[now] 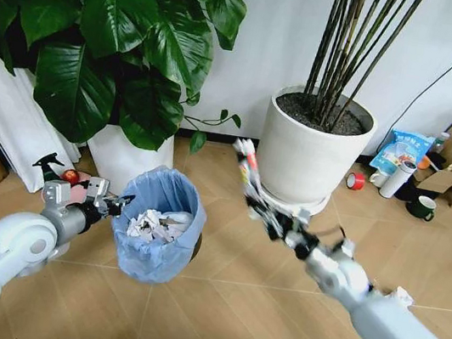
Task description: Pick up the trash bin and place the garbage on the floor into it.
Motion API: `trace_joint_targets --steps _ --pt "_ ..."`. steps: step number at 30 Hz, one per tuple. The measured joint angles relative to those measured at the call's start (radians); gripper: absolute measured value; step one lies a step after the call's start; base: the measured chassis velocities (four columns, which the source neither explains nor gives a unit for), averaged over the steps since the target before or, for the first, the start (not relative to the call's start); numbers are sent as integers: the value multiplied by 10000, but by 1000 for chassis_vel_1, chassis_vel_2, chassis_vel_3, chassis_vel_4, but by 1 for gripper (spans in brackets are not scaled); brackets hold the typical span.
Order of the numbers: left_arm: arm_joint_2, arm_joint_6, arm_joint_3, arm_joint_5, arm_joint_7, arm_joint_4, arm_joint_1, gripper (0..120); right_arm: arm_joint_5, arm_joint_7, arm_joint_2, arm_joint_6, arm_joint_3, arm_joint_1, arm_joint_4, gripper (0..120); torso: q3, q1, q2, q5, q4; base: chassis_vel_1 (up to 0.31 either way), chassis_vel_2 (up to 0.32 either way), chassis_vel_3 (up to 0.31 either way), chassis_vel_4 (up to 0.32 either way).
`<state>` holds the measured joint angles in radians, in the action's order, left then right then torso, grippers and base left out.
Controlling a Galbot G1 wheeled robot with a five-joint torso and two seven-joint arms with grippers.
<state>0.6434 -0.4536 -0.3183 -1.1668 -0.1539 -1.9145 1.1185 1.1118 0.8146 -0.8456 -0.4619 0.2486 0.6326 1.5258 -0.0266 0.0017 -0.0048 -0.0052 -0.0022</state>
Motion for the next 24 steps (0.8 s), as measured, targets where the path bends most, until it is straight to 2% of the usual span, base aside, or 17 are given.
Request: trace_joint_targets --steps 3,4,6,7,11,17,24 --pt "-101 31 616 132 94 72 -225 0 744 386 -385 353 1255 -1295 -306 0 -1 0 0 4 2 0 0 0 0" --pt "-101 31 616 132 94 72 -225 0 744 386 -385 353 1255 -1295 -306 0 -1 0 0 4 2 0 0 0 0" --pt "-135 40 1074 197 117 132 -490 0 1257 446 -578 663 2169 -2078 -502 0 -2 1 0 3 -3 0 0 0 0" --pt "-135 40 1074 197 117 132 -490 0 1257 446 -578 663 2169 -2078 -502 0 -2 1 0 3 -3 0 0 0 0" --pt "-184 42 1611 295 191 209 -856 0 1730 375 -770 952 3443 -3200 -738 0 -1 0 0 4 -5 0 0 0 0" --pt "-112 52 1712 336 265 322 -1112 0 1800 305 -828 1189 4384 -3816 -852 0 0 -1 0 4 -2 0 0 0 0" --pt "-99 53 1835 198 283 337 -1460 0 1650 270 -1015 1267 4852 -3949 -1226 0 0 0 0 4 -4 0 0 0 0"
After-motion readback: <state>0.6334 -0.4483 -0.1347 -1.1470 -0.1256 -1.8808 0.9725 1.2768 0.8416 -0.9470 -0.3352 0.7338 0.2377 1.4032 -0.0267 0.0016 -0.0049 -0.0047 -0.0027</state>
